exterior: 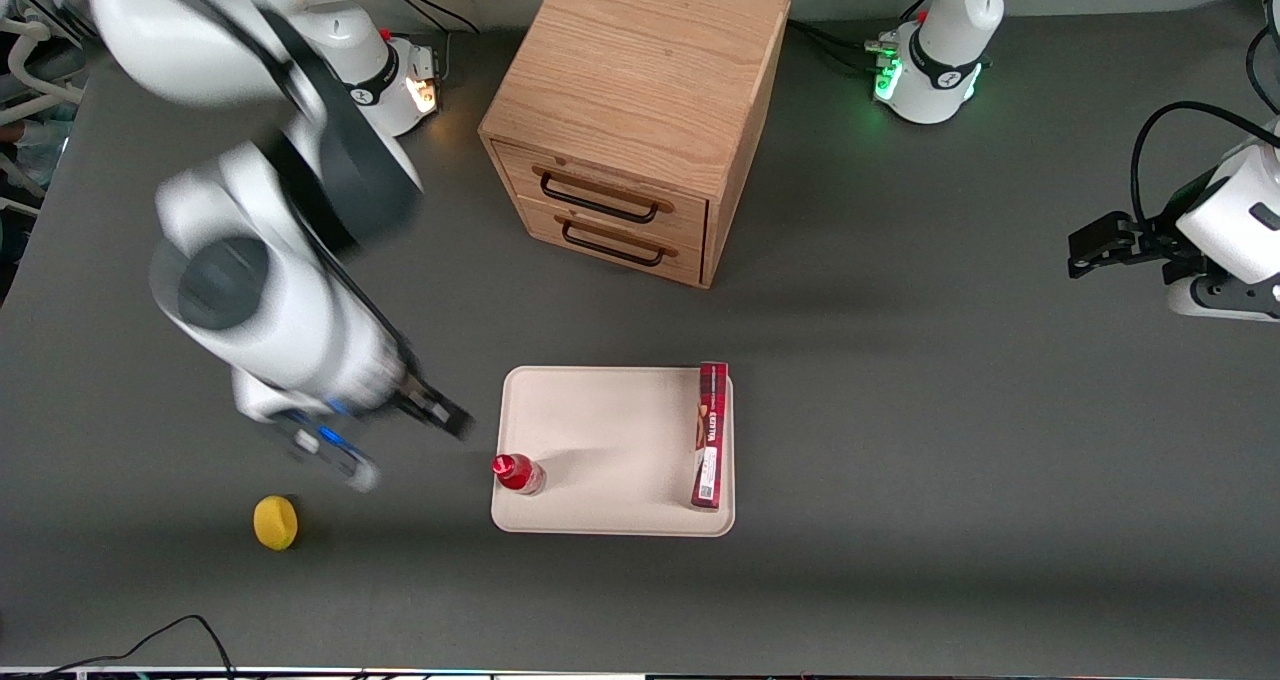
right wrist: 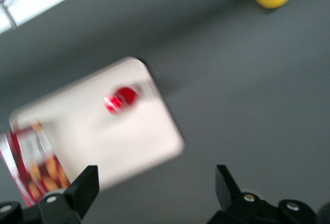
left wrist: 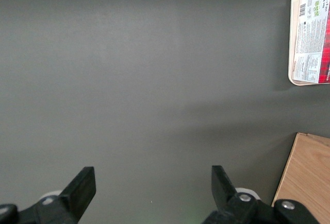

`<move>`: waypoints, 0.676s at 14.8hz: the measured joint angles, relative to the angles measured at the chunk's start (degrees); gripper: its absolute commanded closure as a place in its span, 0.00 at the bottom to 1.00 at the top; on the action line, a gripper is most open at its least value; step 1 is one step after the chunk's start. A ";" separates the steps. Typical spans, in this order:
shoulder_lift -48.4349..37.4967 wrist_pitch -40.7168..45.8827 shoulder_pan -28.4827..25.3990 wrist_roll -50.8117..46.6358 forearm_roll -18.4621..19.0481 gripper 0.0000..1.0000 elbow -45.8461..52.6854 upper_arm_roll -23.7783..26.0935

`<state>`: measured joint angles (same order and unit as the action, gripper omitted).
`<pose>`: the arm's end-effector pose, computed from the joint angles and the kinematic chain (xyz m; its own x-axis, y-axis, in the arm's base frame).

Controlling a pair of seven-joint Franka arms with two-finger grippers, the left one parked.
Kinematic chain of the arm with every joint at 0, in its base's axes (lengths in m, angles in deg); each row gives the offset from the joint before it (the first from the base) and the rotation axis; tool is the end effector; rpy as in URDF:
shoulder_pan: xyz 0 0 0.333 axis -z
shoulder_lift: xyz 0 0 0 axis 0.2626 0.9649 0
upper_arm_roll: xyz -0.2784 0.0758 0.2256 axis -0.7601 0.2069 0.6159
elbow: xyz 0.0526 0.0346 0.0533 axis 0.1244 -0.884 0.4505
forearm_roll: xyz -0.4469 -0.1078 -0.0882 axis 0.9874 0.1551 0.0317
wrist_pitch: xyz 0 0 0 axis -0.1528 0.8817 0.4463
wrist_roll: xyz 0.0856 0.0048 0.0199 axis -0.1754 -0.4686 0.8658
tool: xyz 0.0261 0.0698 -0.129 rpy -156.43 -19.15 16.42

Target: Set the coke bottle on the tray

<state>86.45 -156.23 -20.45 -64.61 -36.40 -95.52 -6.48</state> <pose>0.7425 0.2774 0.5892 0.9140 -0.4055 -0.0126 -0.4045 -0.9134 0.0457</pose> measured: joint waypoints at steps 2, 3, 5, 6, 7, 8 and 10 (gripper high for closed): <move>-8.58 7.41 1.72 8.29 -5.49 0.00 -2.19 -3.76; -12.41 8.29 2.06 12.27 -8.43 0.00 -5.05 -7.04; -20.27 6.82 2.22 19.97 -13.86 0.00 -14.72 -15.14; -24.17 4.30 2.45 23.52 -15.50 0.00 -21.07 -18.67; -27.70 1.06 2.79 26.51 -16.24 0.00 -27.54 -21.25; -31.02 -2.74 3.06 28.61 -16.60 0.00 -34.18 -23.12; -36.99 -11.12 3.20 30.09 -16.80 0.00 -47.50 -24.88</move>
<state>49.47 -167.35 -17.24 -34.52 -53.20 -143.02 -31.36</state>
